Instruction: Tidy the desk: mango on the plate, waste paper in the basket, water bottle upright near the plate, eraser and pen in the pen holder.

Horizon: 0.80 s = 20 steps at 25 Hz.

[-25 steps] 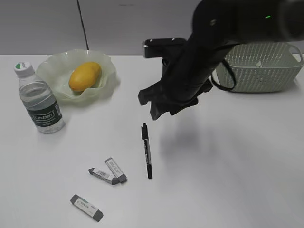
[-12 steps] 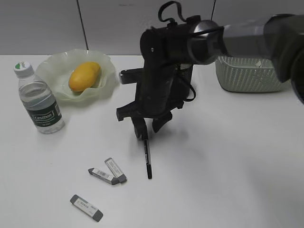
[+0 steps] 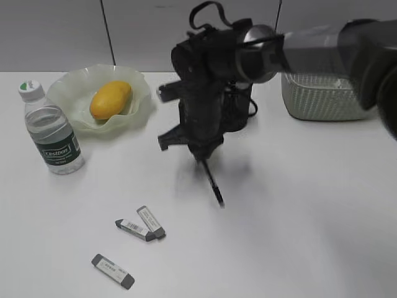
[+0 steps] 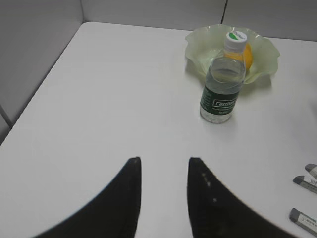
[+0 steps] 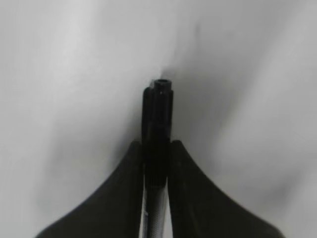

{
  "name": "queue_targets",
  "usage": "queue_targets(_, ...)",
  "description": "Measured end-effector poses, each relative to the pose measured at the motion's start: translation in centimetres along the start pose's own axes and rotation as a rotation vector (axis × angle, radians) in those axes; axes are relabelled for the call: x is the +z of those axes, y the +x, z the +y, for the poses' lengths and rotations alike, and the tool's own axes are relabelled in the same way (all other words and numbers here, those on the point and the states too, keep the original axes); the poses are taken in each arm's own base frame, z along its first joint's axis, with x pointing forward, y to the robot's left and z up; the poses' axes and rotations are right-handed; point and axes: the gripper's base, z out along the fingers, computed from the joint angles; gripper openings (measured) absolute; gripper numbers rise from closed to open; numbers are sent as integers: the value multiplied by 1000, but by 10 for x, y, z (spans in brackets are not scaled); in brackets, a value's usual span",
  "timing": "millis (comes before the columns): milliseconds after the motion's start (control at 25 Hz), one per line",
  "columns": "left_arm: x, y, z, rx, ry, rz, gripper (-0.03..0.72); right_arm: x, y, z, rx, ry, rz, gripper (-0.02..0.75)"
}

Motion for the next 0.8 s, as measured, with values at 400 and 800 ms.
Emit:
queue_targets(400, 0, 0, 0, 0, 0, 0, 237, -158, -21, -59, 57, 87, -977, 120)
queue_targets(800, 0, 0, 0, 0, 0, 0, 237, -85, -30, -104, 202, 89, -966, 120)
